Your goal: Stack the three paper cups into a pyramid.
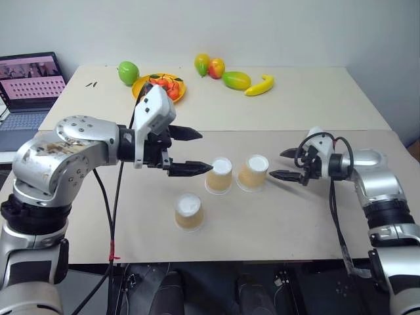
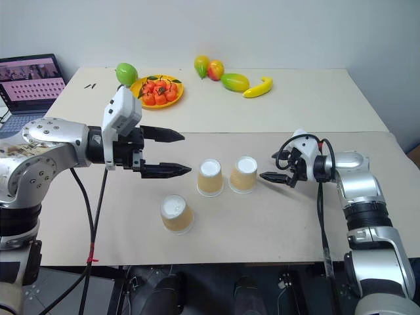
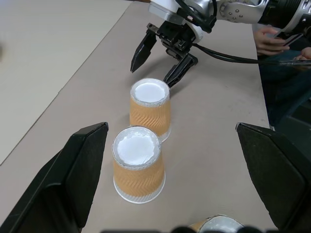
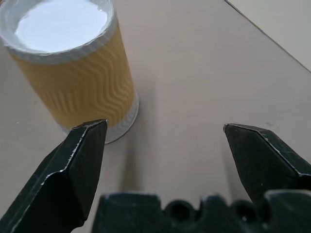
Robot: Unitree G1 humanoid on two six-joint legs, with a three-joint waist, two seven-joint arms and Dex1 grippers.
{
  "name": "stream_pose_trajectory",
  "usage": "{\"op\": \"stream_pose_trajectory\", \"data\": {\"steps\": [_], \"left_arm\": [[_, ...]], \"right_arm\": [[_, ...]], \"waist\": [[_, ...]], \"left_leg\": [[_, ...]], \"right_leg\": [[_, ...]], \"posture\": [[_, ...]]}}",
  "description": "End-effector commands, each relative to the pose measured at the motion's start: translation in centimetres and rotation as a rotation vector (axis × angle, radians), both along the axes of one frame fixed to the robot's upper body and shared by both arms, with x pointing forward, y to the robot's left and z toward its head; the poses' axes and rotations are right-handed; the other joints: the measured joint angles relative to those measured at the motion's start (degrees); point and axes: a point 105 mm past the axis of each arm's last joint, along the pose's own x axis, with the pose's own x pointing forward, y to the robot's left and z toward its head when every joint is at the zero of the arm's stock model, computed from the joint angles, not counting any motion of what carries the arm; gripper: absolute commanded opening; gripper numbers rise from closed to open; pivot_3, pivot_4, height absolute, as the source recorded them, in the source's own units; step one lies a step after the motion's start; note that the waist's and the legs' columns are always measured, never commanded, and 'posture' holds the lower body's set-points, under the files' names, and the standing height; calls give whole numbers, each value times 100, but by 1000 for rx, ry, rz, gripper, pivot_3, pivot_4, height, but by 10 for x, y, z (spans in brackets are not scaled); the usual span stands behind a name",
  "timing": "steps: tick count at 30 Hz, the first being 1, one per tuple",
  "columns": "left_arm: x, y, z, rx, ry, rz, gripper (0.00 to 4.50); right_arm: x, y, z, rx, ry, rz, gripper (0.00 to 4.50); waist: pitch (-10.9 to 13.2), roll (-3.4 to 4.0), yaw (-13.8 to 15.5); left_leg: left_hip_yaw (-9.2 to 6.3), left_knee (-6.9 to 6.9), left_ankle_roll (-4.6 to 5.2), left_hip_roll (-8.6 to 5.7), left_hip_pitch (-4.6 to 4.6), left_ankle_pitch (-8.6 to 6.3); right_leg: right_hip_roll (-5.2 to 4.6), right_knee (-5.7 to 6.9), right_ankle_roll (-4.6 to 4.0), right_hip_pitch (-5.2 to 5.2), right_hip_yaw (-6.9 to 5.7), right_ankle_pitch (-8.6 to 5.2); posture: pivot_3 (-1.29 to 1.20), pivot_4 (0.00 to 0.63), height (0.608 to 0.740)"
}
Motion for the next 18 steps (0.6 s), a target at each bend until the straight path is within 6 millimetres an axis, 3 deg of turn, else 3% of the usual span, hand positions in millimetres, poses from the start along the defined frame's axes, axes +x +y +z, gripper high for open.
{"op": "stream_pose_trajectory", "data": {"steps": [1,18], "left_arm": [[-6,1,12,-8,-59,1,4500],[-6,1,10,-7,-56,8,4500]], "right_arm": [[7,3,12,-9,-61,11,4466],[1,27,5,36,-40,85,4466]], "waist": [[0,0,0],[0,0,-6]], "left_leg": [[0,-1,0,0,0,0],[0,0,0,0,1,0]], "right_leg": [[0,0,0,0,0,0],[0,2,0,0,0,0]], "posture": [[0,150,732],[0,150,732]]}}
